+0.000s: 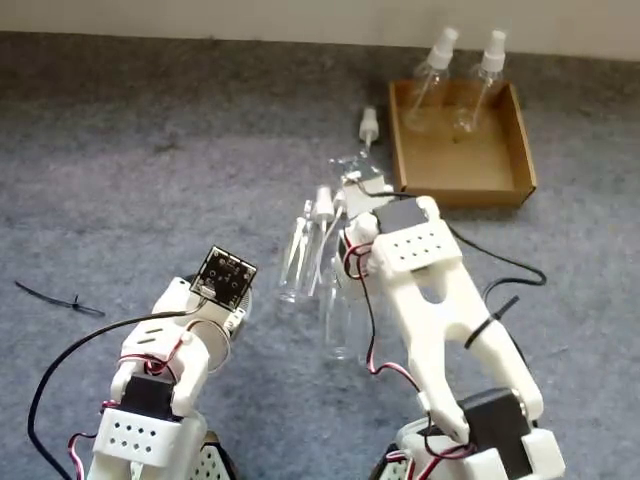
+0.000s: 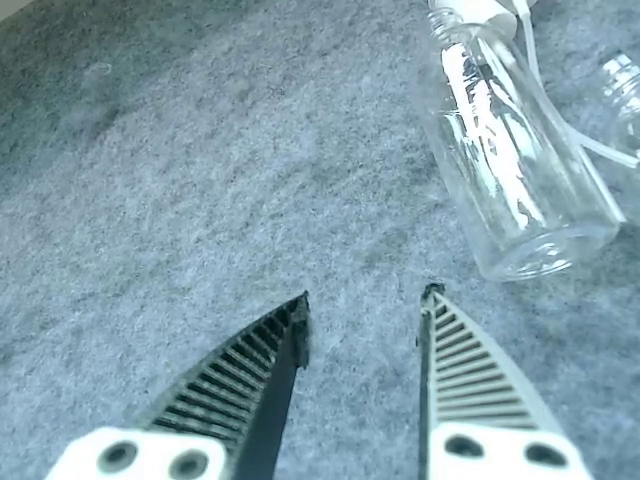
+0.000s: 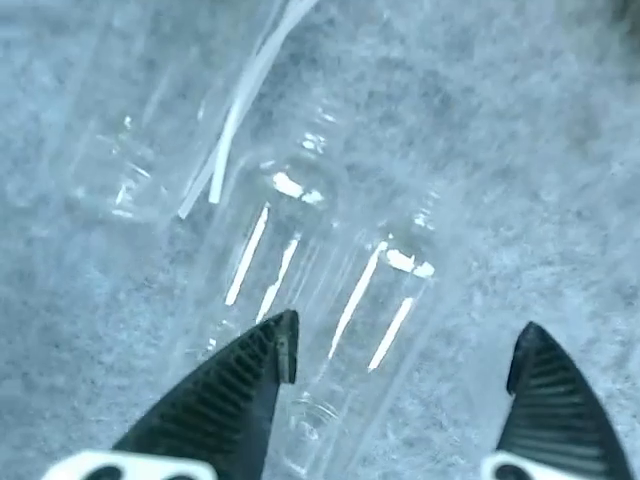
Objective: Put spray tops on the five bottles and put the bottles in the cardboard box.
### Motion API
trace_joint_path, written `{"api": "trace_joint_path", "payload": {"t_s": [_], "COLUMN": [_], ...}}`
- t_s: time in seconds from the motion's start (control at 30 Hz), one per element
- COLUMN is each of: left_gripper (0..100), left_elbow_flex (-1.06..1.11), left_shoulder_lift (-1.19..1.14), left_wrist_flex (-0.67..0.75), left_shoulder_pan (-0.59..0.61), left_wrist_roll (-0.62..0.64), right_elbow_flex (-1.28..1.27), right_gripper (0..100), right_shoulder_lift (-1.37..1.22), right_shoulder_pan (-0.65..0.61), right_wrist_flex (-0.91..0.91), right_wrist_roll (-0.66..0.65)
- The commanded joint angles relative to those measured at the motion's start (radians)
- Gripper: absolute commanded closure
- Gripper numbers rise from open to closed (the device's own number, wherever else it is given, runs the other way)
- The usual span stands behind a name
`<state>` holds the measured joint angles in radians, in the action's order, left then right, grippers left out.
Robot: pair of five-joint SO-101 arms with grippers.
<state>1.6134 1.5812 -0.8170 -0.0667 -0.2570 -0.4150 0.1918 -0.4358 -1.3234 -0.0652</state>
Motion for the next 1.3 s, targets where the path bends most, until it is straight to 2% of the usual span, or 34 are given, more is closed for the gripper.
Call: {"api": "trace_joint_path", "payload": {"t_s": [0.0,0.2,0.43,0.73,1.13,1.2,1.27], "left_gripper": [82,82,82,82,82,82,82], "left_elbow_flex": [-0.008,-0.007,-0.007,-0.007,-0.007,-0.007,-0.007], "left_shoulder_lift": [0.002,0.002,0.002,0.002,0.002,0.002,0.002], "left_wrist_flex": [0.018,0.018,0.018,0.018,0.018,0.018,0.018], "left_shoulder_pan": [0.007,0.007,0.005,0.002,0.004,0.004,0.004], "left_wrist_roll": [-0.008,-0.008,-0.008,-0.008,-0.008,-0.008,-0.008], "right_elbow_flex": [0.051,0.025,-0.085,-0.251,-0.344,-0.344,-0.344], "right_gripper": [68.5,68.5,68.5,68.5,68.5,70.4,76.5], "right_shoulder_lift": [-0.041,-0.09,-0.021,-0.019,-0.021,-0.021,-0.021], "right_shoulder_pan": [-0.022,0.021,0.081,0.077,0.082,0.084,0.084], "right_wrist_flex": [0.031,0.054,0.054,0.209,0.217,0.217,0.225], "right_wrist_roll": [0.043,0.074,0.1,0.107,0.107,0.107,0.107]}}
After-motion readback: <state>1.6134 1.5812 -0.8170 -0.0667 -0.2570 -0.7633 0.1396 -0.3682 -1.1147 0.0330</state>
